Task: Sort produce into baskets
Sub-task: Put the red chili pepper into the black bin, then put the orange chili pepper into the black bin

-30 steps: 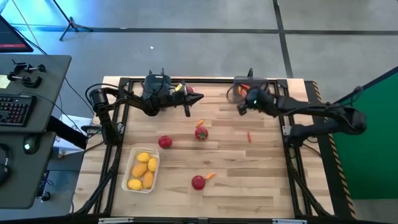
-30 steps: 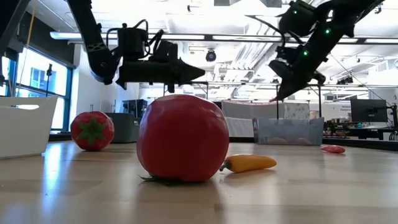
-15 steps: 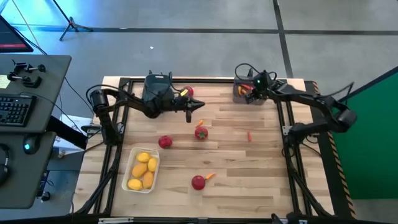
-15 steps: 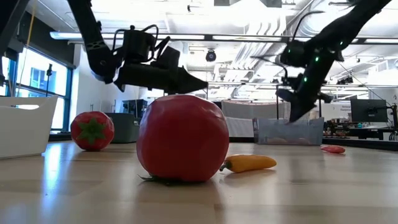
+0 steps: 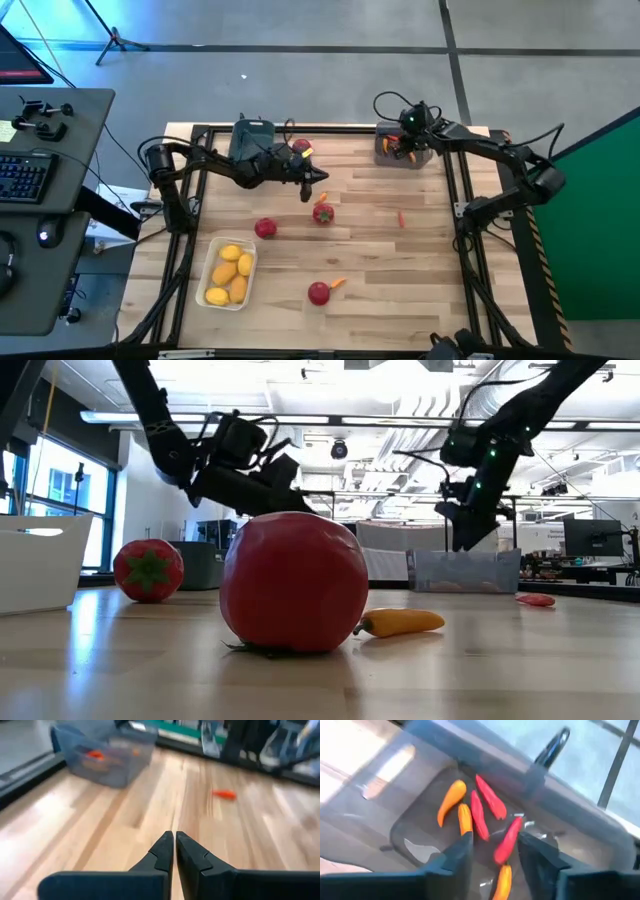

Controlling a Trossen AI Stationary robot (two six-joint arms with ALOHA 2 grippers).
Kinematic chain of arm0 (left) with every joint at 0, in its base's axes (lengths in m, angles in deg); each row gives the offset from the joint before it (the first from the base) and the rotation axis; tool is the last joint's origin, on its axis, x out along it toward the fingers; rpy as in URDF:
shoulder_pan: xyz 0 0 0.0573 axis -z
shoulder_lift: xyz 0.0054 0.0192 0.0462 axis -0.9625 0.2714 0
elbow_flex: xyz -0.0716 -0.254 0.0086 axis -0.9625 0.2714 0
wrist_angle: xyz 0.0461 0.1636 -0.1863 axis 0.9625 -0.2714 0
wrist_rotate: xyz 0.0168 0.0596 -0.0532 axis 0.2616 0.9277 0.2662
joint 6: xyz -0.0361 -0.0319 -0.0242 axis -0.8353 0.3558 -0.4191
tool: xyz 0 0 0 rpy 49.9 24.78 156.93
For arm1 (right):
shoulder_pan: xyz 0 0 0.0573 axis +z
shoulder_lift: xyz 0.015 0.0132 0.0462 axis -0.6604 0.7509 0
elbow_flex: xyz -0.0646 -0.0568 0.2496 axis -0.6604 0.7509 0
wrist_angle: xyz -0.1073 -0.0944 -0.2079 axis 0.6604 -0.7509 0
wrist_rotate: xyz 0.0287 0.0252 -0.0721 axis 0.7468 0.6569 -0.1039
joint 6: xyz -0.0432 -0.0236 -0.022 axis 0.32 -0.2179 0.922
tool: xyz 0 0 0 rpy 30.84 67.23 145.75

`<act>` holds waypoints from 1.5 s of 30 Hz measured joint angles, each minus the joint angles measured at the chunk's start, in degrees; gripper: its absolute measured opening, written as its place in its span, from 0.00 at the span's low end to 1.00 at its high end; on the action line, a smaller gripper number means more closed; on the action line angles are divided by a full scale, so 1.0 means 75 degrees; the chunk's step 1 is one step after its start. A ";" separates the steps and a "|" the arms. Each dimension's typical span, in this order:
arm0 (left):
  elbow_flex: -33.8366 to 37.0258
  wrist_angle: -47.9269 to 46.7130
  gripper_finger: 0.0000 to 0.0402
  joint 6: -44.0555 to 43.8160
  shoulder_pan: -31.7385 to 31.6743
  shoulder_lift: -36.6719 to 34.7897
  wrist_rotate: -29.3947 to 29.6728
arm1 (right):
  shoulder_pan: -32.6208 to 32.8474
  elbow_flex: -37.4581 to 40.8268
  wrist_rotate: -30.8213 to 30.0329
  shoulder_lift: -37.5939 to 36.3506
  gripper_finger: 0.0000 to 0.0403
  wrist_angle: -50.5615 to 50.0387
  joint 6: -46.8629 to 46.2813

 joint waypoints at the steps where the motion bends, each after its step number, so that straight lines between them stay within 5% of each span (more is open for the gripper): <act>1: -0.0035 -0.0230 0.03 0.0161 0.0052 0.0000 0.0034 | 0.0026 -0.0077 0.0001 0.0000 0.41 -0.0040 0.0081; 7: -0.0100 -0.0991 0.17 0.0331 0.0223 0.0000 0.0492 | 0.0194 -0.0466 0.0025 0.0000 0.54 -0.0399 0.0241; 11: -0.0098 -0.0995 0.25 0.0330 0.0229 0.0003 0.0534 | 0.0551 -0.0880 0.0221 -0.0034 0.55 -0.2144 -0.0394; 19: -0.0101 -0.0712 0.30 0.0386 0.0149 0.0003 0.0535 | 0.2881 -0.0762 0.1186 -0.0548 0.55 -0.4280 -0.2012; 23: -0.0101 -0.0623 0.30 0.0604 0.0144 0.0003 0.0828 | 0.4455 -0.0331 0.1996 -0.0672 0.55 -0.3074 -0.1935; 28: -0.0101 -0.0661 0.30 0.0789 0.0147 0.0003 0.0864 | 0.6390 0.0785 0.2703 -0.0662 0.55 0.0712 -0.0915; 34: -0.0098 -0.0697 0.30 0.0730 0.0153 0.0003 0.0864 | 0.7607 0.1997 0.2315 -0.0381 0.54 0.4432 -0.1778; 45: -0.0098 -0.0644 0.30 0.0780 0.0153 0.0003 0.1010 | 0.9232 0.0704 0.1455 0.2161 0.43 0.4934 -0.1608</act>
